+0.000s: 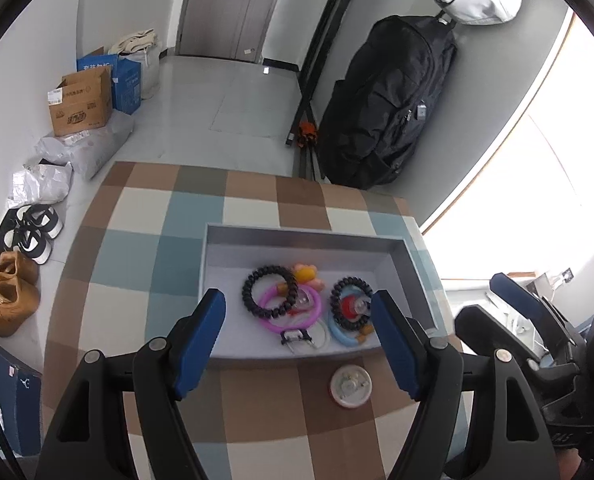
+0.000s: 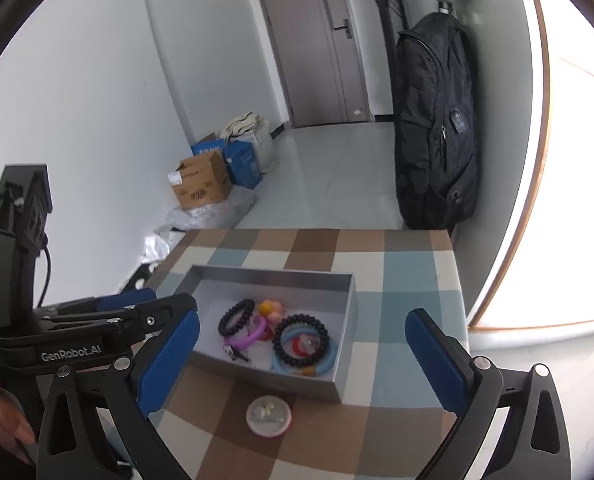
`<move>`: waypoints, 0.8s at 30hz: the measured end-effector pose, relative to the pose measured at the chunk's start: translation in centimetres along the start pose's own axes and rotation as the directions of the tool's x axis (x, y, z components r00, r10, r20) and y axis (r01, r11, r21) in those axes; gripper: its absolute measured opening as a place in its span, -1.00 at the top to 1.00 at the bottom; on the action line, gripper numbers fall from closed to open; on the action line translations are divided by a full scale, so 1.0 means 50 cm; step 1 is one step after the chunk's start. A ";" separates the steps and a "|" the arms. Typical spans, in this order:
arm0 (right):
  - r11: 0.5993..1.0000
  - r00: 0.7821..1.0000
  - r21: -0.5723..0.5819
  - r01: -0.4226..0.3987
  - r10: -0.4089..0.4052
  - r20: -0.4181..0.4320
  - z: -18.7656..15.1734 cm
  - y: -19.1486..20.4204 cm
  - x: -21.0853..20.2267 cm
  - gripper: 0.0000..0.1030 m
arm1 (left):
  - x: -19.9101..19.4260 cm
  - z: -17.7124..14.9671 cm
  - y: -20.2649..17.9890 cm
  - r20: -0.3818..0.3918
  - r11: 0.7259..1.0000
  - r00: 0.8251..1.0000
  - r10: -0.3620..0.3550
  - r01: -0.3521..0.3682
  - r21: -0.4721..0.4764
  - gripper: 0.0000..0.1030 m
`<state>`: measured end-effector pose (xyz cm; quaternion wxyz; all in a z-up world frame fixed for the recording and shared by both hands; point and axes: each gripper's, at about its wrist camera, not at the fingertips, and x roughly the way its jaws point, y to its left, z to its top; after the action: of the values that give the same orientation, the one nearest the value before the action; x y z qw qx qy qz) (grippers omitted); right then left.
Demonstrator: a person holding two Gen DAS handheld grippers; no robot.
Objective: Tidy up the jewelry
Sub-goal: 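Lower the right gripper onto the white round badge and close on it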
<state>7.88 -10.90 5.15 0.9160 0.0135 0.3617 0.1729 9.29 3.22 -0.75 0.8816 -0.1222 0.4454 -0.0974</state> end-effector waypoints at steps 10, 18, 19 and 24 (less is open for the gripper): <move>1.000 0.999 -0.002 0.027 -0.027 -0.022 -0.043 -0.007 -0.026 -1.00 | -0.023 -0.053 -0.031 0.015 0.995 1.000 0.016 -0.018 0.093 -0.42; 0.997 0.998 0.042 0.057 -0.056 -0.026 -0.060 -0.039 -0.058 -1.00 | -0.008 -0.097 -0.054 -0.026 0.986 0.999 0.036 -0.031 0.165 -0.43; 0.997 0.998 0.047 0.058 -0.056 -0.026 -0.061 -0.042 -0.060 -1.00 | -0.004 -0.104 -0.058 -0.034 0.984 0.998 0.046 -0.039 0.175 -0.43; 0.995 0.998 0.077 0.059 -0.056 -0.043 -0.064 -0.056 -0.065 -1.00 | 0.023 -0.128 -0.078 -0.082 0.970 0.994 0.074 -0.052 0.236 -0.43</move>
<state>4.40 -14.92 4.51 0.9119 0.0356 0.3870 0.1322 4.53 -1.66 -4.10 0.8714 0.0010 0.4740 -0.1265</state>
